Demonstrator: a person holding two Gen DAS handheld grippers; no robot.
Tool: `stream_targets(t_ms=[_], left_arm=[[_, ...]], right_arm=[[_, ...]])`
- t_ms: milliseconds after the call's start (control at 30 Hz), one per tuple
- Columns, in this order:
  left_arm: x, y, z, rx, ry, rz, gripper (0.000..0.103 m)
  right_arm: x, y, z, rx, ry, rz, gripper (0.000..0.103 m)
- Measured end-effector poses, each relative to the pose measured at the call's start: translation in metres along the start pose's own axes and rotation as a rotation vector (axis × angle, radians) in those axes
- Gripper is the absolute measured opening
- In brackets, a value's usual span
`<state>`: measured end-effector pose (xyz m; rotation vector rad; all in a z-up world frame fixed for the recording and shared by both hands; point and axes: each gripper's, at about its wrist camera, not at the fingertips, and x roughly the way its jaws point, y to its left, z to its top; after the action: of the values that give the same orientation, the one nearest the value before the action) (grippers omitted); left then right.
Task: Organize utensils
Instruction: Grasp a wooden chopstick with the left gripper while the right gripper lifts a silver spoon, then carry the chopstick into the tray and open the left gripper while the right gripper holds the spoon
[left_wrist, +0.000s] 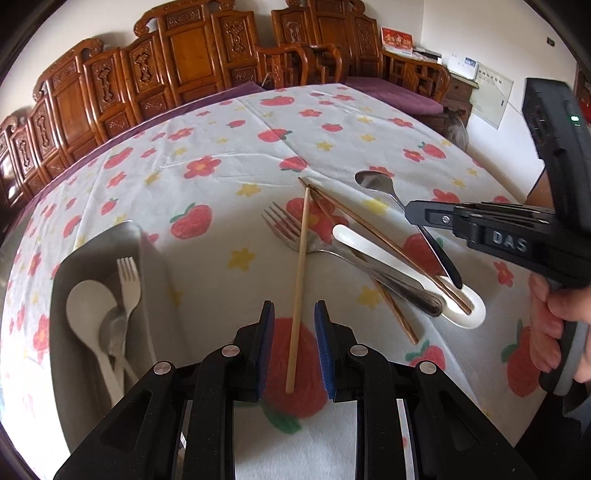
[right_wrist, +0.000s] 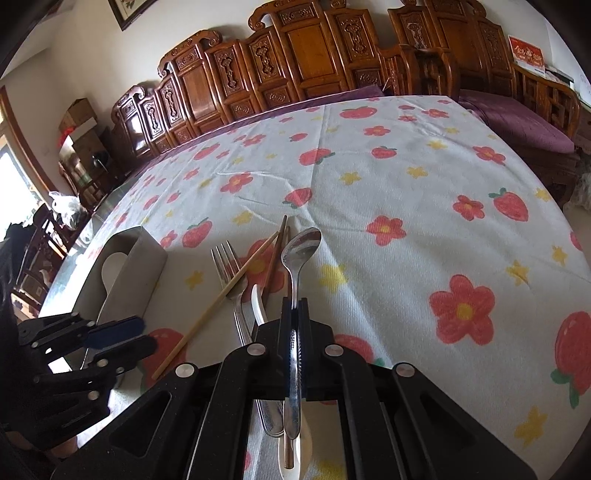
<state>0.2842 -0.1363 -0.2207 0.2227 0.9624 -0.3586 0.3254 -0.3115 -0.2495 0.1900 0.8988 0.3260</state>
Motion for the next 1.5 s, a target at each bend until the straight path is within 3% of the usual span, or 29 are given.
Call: stream_targets(t_ms=[400,567,667,767,1500], left_arm=[[0.045,-0.007,0.018,-0.009,0.078,-0.010,0.021],[0.049,-0.005,0.020,-0.024,0.069,-0.022,0.020],[0.049,-0.002,0.019,-0.028,0.060,-0.025,0.005],[0.047,0.002,0.017,-0.040,0.058,-0.049,0.004],[-0.051,0.039,0.006,-0.089,-0.108,-0.028,0.004]], right_arm=[[0.002,-0.004,-0.001,-0.001,0.012,0.005,0.004],[0.005,-0.001,-0.001,-0.008,0.020,0.005,0.004],[0.005,0.000,-0.001,-0.011,0.021,0.005,0.004],[0.006,0.004,0.000,-0.015,0.020,0.008,0.004],[-0.011,0.059,-0.003,-0.098,-0.021,0.099,0.004]])
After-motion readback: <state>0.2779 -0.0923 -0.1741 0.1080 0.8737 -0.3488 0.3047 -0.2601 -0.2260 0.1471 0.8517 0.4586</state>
